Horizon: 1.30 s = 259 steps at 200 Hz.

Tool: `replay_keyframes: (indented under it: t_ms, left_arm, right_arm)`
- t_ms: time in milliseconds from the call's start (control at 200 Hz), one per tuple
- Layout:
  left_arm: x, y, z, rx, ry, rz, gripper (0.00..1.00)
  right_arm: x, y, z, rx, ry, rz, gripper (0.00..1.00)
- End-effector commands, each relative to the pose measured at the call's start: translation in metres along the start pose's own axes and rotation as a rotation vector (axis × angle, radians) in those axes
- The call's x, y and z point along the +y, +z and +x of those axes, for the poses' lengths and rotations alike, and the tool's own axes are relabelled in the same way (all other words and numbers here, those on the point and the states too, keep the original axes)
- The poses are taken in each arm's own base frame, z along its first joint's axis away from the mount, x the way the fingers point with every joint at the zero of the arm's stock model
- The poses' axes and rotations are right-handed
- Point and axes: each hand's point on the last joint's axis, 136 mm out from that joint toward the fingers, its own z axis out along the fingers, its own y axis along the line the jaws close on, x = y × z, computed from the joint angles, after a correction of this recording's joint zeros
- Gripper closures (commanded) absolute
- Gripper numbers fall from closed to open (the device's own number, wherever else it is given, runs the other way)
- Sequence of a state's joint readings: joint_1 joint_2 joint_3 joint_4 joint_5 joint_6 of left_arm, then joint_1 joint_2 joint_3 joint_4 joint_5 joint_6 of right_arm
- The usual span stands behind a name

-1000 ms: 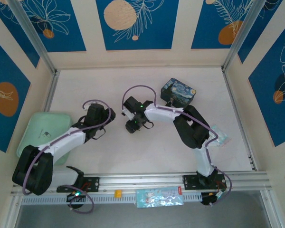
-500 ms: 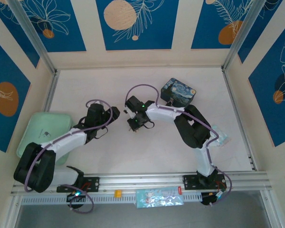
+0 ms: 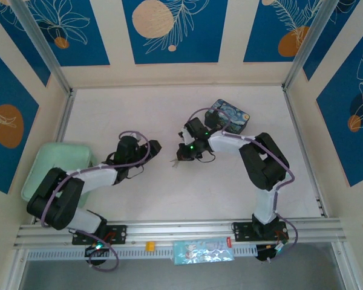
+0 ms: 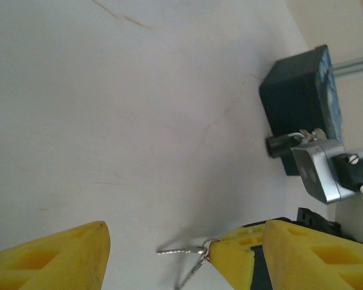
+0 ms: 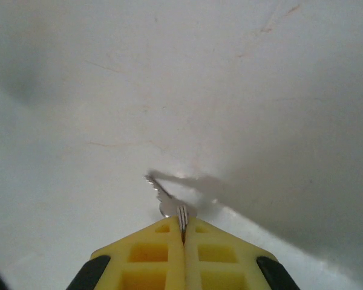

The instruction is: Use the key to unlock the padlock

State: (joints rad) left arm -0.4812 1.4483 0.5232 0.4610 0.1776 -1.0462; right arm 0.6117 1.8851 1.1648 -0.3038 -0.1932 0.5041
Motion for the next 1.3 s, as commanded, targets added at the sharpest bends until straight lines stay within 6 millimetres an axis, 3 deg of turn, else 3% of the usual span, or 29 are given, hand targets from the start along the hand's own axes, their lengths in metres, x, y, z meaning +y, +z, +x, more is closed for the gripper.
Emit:
replay_keyframes:
  t_ms: [0, 160, 370, 480, 695, 830, 975, 1070, 1290]
  left_arm:
    - [-0.009, 0.007, 0.024, 0.047, -0.074, 0.082, 0.33]
    - [-0.018, 0.016, 0.043, 0.040, -0.115, 0.088, 0.33]
    - [-0.029, 0.023, 0.036, -0.013, -0.202, 0.154, 0.30]
    - [-0.034, 0.022, 0.030, -0.036, -0.210, 0.174, 0.27]
    - [-0.030, 0.012, 0.023, -0.059, -0.137, 0.108, 0.26]
    - [-0.030, 0.004, 0.016, -0.081, -0.093, 0.076, 0.25]
    - [-0.031, -0.004, 0.007, -0.108, -0.058, 0.055, 0.25]
    - [-0.031, -0.008, 0.003, -0.124, -0.042, 0.042, 0.25]
    - [-0.025, -0.017, 0.001, -0.140, -0.033, 0.021, 0.24]
  right_arm:
    - [0.031, -0.019, -0.003, -0.017, 0.073, -0.164, 1.00]
    - [0.037, -0.028, -0.002, -0.046, 0.103, -0.206, 1.00]
    - [0.039, -0.037, -0.002, -0.068, 0.115, -0.240, 1.00]
    - [0.025, -0.030, 0.005, -0.046, 0.136, -0.186, 1.00]
    - [-0.011, -0.019, 0.044, 0.010, 0.180, -0.013, 1.00]
    - [-0.027, -0.029, 0.056, 0.003, 0.118, 0.122, 0.72]
    - [-0.035, -0.047, 0.048, -0.048, 0.030, 0.231, 0.59]
    - [-0.026, -0.049, 0.039, -0.063, -0.027, 0.226, 0.56]
    - [-0.011, -0.025, 0.041, -0.002, -0.181, 0.312, 0.55]
